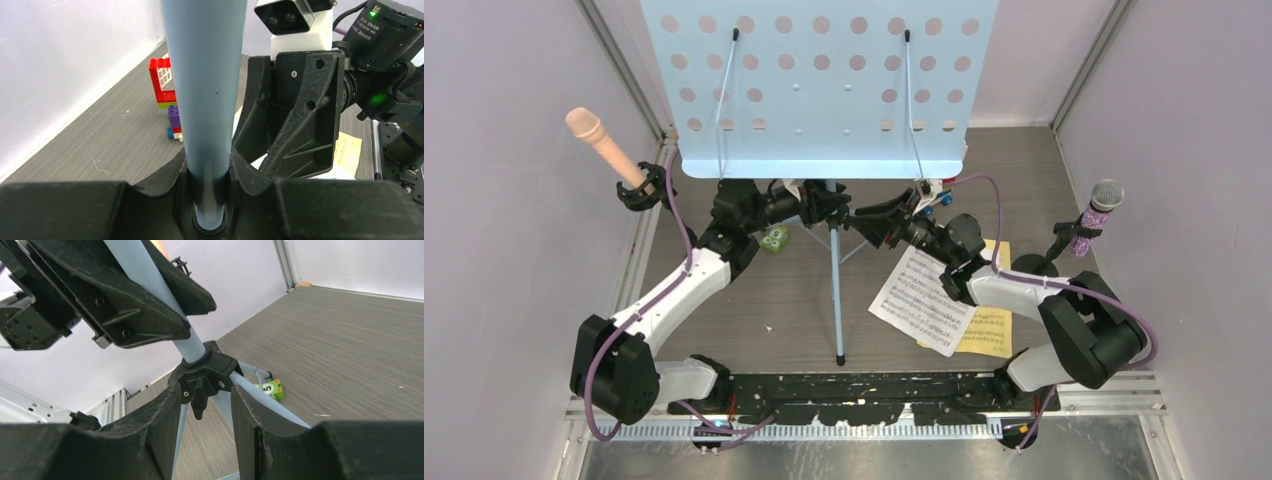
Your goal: Pack up the instrument practice props
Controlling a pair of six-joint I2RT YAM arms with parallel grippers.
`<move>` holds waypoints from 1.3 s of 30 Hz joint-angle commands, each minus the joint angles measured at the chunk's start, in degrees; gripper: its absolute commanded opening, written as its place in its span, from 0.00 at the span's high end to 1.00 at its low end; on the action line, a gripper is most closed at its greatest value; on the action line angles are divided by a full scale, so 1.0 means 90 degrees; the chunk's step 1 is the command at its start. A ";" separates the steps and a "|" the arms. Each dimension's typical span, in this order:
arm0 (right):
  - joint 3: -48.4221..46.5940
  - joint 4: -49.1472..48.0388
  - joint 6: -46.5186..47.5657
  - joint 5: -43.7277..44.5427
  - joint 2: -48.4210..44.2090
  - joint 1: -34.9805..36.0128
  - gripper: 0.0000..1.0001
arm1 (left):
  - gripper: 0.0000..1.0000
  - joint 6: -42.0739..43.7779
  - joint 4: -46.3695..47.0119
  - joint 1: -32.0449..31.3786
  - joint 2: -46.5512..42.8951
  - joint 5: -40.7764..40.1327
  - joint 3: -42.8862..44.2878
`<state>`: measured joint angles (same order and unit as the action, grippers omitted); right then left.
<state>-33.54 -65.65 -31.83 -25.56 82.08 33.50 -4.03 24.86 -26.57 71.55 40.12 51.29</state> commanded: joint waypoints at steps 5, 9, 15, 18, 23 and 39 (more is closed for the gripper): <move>-0.0339 0.0497 0.0559 -0.0152 -0.0201 0.0161 0.62 | 1.00 0.0004 0.0001 -0.0085 -0.0142 0.0629 0.0120; -0.0536 0.0698 0.0703 -0.0263 -0.0087 0.0212 0.73 | 1.00 0.0035 -0.0026 -0.0085 -0.0183 0.0595 0.0108; -0.0668 0.0827 0.0866 -0.0267 -0.0021 0.0240 0.73 | 1.00 0.0028 -0.0038 -0.0085 -0.0128 0.0629 0.0122; -0.0741 0.1046 0.1038 -0.0304 -0.0014 0.0262 0.76 | 1.00 0.0028 -0.0057 -0.0085 -0.0141 0.0621 0.0141; -0.0823 0.1328 0.1299 -0.0456 -0.0010 0.0290 0.81 | 1.00 0.0038 -0.0065 -0.0085 -0.0156 0.0617 0.0139; -0.0495 0.1389 0.1647 -0.0273 -0.0385 0.0292 0.81 | 1.00 0.0087 -0.0116 -0.0085 -0.0162 0.0591 0.0136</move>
<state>-38.48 -51.07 -19.38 -29.41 81.34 35.97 -3.99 24.56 -26.50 71.44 40.14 51.29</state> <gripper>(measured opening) 0.247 0.249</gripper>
